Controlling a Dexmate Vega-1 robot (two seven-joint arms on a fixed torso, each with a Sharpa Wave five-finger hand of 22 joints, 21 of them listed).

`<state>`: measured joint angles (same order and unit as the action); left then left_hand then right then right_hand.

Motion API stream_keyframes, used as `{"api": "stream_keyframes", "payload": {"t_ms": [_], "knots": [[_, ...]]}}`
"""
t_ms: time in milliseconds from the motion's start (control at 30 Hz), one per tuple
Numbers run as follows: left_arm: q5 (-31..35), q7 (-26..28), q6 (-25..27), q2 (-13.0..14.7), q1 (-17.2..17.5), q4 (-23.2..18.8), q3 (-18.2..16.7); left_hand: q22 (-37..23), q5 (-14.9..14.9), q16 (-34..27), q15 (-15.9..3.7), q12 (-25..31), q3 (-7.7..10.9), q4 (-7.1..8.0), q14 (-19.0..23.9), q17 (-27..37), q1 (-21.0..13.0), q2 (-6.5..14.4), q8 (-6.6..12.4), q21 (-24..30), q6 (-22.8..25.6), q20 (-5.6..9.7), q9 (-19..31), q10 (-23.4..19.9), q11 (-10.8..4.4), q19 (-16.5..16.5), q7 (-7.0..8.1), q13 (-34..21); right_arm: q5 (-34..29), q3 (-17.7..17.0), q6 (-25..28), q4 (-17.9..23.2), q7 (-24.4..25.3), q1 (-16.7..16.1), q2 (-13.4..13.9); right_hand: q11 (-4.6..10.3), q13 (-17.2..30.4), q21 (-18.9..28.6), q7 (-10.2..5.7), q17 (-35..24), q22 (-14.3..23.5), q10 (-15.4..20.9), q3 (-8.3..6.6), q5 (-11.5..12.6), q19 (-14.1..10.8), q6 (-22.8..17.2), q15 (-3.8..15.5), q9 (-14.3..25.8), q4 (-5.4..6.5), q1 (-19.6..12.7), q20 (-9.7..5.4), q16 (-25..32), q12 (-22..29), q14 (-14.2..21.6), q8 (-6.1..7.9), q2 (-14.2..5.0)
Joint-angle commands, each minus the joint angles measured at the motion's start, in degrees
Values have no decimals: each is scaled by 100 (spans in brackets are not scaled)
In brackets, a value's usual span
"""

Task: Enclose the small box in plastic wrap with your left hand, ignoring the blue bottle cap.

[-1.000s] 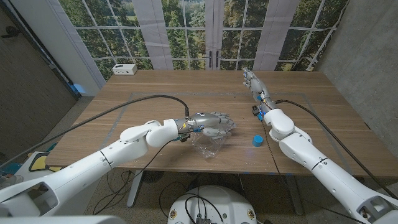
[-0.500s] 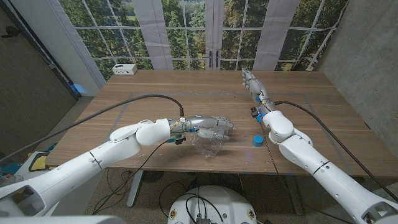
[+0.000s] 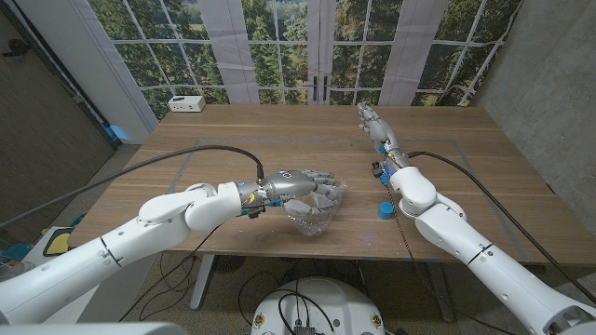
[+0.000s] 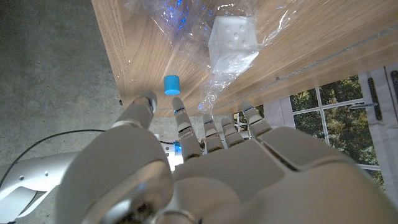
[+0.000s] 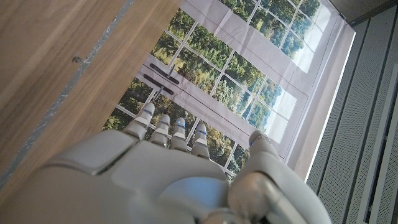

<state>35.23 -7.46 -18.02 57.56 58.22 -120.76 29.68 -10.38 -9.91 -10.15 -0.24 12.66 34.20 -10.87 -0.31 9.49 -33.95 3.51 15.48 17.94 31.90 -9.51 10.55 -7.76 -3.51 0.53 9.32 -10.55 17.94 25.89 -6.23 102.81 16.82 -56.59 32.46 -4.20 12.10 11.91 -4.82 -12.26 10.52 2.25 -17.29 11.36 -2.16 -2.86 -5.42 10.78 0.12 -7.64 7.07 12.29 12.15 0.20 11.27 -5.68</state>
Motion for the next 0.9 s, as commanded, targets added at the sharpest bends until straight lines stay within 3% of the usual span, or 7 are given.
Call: {"api": "stream_keyframes", "payload": {"t_ms": [33,200,300,433,567,700,900], "knots": [[930,-38,106,380,277,-607,-326,-11,-25,6,126,-45,-58,-4,-83,17,-368,-240,151,-88,467,-7,33,28,-35,64,77,-12,-83,11,46,142,63,-58,-2,-9,13,12,-29,-10,8,30,-30,8,5,-19,-4,12,6,36,-8,-2,-12,-10,-4,24],[983,-449,128,406,199,-725,-317,-17,-50,9,220,-63,-183,36,-188,22,-737,-482,351,-170,1115,-8,57,21,-97,93,89,-14,-87,-24,26,207,126,-153,1,-4,13,13,-27,-12,8,31,-27,7,3,-19,2,12,11,43,-12,1,-12,-6,-4,25],[1302,-702,211,417,165,-877,-268,-18,-54,29,233,-75,-214,45,-273,23,-802,-519,371,-193,1204,-14,59,40,-132,85,119,-14,-86,-42,18,232,141,-199,14,-5,13,14,-29,-13,8,29,-27,7,2,-19,3,12,14,46,-14,0,-13,-8,-4,24],[1531,-1036,303,357,119,-1008,-187,-19,-71,66,142,-126,-314,86,-630,21,-968,-590,306,-282,1241,-22,48,161,-184,14,295,-11,-80,-56,-33,233,129,-234,19,-4,13,14,-25,-14,8,32,-26,7,2,-22,-2,12,17,50,-17,3,-12,-4,-3,24],[1598,-1037,311,366,185,-1062,-217,-18,-86,50,158,-150,-369,97,-717,19,-1037,-629,247,-321,1203,3,40,245,-200,-8,314,-10,-100,-63,-23,245,157,-254,15,-7,13,15,-26,-15,8,31,-25,7,-2,-24,8,12,21,54,-19,5,-12,-1,-2,25],[2399,-930,517,403,374,-1313,-212,-18,-101,40,211,-164,-426,110,-775,19,-1089,-669,176,-364,1127,-16,35,314,-168,-54,317,-9,-77,-69,-104,199,109,-263,11,3,13,14,-27,-16,8,23,-25,7,1,-26,7,12,24,57,-18,5,-16,-1,-2,23],[2626,-1117,485,327,332,-1339,-128,-19,-110,29,236,-166,-468,123,-794,19,-1113,-692,140,-383,1103,-16,35,346,-179,-60,315,-10,-69,-85,-177,155,110,-280,-16,-3,13,13,-24,-17,8,33,-25,7,3,-29,7,12,28,59,-19,7,-11,2,-1,22]]}}
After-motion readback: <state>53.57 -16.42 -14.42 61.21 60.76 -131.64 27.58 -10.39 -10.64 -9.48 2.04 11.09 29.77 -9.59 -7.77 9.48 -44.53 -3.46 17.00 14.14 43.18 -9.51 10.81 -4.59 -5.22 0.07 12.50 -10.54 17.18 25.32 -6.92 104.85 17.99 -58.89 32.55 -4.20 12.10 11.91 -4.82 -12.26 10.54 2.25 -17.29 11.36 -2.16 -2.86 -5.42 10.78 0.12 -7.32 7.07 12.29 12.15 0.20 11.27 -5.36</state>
